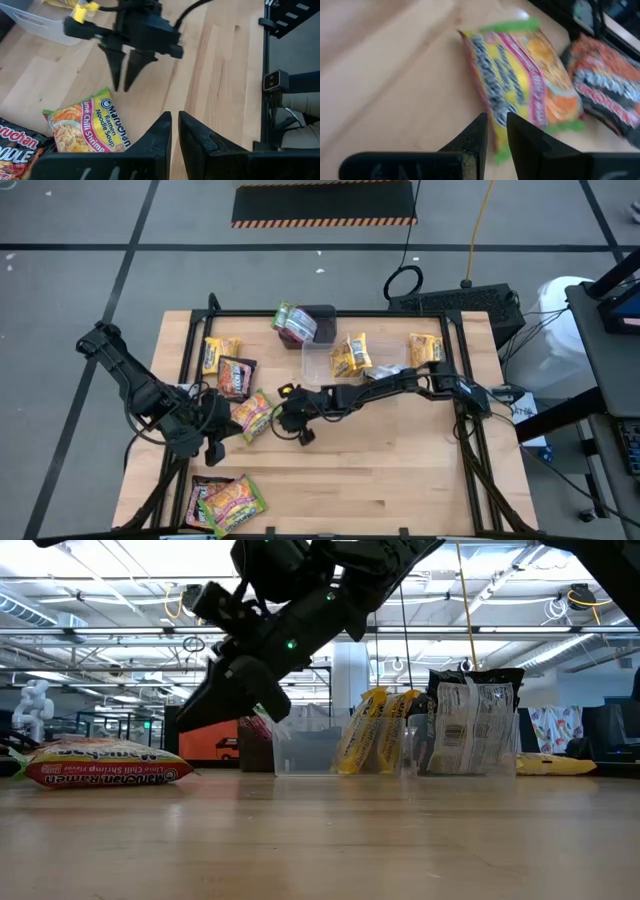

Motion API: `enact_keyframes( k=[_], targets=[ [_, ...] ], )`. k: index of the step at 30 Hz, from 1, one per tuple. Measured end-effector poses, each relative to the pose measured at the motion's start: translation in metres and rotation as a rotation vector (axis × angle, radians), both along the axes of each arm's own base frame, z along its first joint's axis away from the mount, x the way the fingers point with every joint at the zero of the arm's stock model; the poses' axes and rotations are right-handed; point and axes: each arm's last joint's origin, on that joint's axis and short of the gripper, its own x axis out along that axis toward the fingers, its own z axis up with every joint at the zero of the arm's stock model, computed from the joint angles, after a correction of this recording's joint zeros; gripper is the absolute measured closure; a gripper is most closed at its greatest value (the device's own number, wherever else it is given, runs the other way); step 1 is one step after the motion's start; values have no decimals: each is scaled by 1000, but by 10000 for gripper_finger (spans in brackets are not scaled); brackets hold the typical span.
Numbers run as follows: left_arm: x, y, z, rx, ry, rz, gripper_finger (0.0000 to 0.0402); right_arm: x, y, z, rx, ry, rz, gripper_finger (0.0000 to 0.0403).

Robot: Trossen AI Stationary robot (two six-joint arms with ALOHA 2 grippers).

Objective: Sort Maruchan noodles
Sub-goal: Put the green noodle pack into the black bin

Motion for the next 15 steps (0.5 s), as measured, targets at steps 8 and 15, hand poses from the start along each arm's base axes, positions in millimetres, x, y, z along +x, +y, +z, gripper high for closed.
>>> enact_keyframes(
  k=[8, 15],
  targets=[
    [0, 0, 0, 3, 0, -4, 364, -1, -12, -2, 27, 31, -29, 335],
    [0, 0, 0, 6, 0, -7, 364, -1, -8, -7, 37, 40, 23, 335]
  ],
)
